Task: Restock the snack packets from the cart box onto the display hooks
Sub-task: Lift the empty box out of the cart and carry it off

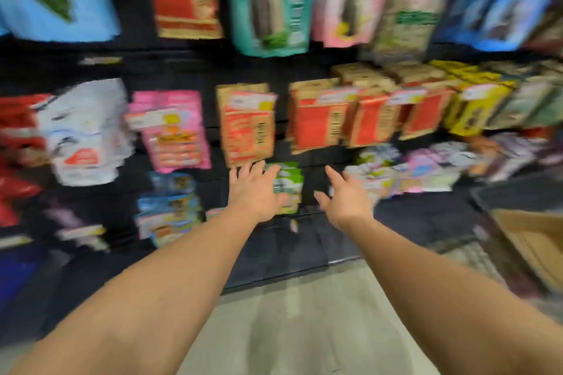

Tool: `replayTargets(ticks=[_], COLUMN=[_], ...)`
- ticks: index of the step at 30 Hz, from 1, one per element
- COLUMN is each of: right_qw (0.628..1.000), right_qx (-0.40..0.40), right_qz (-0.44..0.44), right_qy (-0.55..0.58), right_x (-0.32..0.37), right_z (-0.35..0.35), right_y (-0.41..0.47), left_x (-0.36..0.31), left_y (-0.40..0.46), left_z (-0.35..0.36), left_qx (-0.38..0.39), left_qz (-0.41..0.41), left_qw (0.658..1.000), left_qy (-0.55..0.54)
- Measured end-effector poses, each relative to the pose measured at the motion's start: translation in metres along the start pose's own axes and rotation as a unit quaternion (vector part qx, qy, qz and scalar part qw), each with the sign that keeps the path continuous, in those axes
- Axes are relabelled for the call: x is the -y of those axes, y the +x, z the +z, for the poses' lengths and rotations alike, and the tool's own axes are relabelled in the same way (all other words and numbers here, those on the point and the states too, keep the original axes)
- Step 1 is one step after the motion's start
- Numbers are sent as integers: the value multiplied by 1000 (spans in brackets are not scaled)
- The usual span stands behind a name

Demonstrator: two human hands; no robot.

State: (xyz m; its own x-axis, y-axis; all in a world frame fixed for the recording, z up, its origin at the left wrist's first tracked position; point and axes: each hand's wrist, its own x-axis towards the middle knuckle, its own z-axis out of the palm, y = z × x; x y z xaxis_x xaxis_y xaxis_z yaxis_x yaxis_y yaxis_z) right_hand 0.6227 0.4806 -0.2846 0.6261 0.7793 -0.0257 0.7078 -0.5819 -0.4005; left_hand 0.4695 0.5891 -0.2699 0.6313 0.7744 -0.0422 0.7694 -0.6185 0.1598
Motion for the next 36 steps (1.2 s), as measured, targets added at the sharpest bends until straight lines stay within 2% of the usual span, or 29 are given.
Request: replayTargets(ticks=[7, 11, 15, 27, 36], right_qw=[976, 952, 929, 884, 882], right_qx=[-95, -127, -131, -148, -118], right_qz=[196, 279, 345, 442, 451], right_qy=[-5, 7, 28, 48, 69], right_x=[-221, -304, -363, -523, -623], right_z=[-111, -139, -149, -187, -204], right_y=[-83, -119, -127, -20, 51], left_x=[-246, -353, -427, -590, -663], left_y=[1, -4, 8, 150, 214], left_z=[23, 43, 71, 139, 191], left_qx=[35, 65, 88, 175, 269], left_qz=[200, 288, 341, 366, 297], left_qw=[979, 955, 936, 913, 912], left_qy=[-11, -6, -25, -43, -91])
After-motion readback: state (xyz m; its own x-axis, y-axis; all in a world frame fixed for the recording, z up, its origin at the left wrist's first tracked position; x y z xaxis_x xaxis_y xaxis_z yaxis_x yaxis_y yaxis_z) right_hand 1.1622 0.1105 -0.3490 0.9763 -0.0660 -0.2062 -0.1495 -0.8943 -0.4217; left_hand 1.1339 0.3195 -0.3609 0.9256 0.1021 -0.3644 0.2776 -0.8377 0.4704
